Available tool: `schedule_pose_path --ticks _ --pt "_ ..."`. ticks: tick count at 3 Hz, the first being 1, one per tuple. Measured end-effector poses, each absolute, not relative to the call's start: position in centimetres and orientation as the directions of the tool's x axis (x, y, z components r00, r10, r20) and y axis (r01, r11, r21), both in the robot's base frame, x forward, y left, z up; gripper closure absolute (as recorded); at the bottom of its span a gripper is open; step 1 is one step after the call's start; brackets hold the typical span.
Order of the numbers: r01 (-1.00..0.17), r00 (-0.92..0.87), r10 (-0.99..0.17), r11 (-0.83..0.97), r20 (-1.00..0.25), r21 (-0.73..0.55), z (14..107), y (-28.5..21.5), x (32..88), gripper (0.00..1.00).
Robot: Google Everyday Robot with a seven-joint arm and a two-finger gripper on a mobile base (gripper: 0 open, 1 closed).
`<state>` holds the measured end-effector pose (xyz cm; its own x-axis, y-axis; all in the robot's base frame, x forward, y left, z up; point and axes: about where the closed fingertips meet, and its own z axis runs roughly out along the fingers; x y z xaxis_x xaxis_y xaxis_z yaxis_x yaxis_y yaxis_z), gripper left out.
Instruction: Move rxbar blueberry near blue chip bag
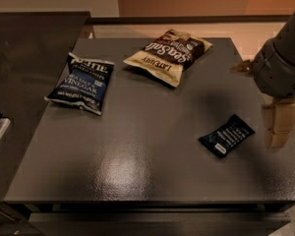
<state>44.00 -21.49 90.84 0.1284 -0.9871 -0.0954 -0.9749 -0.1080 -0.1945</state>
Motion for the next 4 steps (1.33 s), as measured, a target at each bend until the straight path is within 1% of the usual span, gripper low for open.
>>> schedule_pose_path --ticks 2,4 --pt "-0.972 0.216 -0.973 -0.207 -0.077 -0.11 87.4 -21.3 43.1 0.0" --pt "-0.966 0.257 -0.962 -0.254 -0.096 -0.04 85.2 -20.8 42.4 0.0"
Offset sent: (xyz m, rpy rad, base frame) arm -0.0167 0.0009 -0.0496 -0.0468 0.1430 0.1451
